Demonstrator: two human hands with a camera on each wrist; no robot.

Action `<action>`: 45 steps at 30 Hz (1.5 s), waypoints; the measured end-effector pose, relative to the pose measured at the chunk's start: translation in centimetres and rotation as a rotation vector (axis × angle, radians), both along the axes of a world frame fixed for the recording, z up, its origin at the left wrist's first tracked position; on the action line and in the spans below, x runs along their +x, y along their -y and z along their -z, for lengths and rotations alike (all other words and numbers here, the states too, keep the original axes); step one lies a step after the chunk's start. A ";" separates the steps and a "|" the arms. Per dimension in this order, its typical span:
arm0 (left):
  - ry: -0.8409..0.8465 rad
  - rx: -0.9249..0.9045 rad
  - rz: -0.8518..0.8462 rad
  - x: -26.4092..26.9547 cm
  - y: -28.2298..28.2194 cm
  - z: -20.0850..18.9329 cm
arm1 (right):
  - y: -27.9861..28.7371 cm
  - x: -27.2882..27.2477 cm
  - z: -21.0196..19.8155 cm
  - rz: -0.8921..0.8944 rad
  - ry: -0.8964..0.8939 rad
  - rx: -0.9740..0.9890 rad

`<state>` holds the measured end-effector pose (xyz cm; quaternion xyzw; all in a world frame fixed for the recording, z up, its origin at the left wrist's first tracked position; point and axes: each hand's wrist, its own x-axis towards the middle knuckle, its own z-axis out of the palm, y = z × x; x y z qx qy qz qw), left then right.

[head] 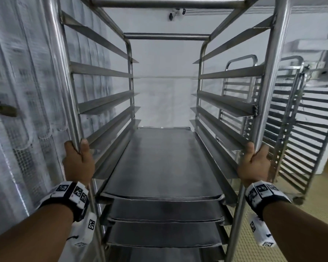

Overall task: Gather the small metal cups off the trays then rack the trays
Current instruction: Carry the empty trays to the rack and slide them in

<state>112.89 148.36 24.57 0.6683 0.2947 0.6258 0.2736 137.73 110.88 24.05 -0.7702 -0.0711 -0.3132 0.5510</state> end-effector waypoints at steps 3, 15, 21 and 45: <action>0.002 0.007 -0.032 2.2 -1.2 0.3 | -1.1 2.9 0.3 -0.034 -0.015 -0.002; 0.024 -0.003 -0.054 11.7 -7.9 0.5 | -8.5 12.3 0.3 -0.018 0.034 0.034; 0.034 -0.035 -0.011 17.9 -12.8 0.6 | -13.5 18.5 0.3 -0.002 0.031 0.026; 0.022 -0.012 -0.006 40.5 -28.0 0.0 | -29.6 40.7 0.4 0.013 0.017 0.020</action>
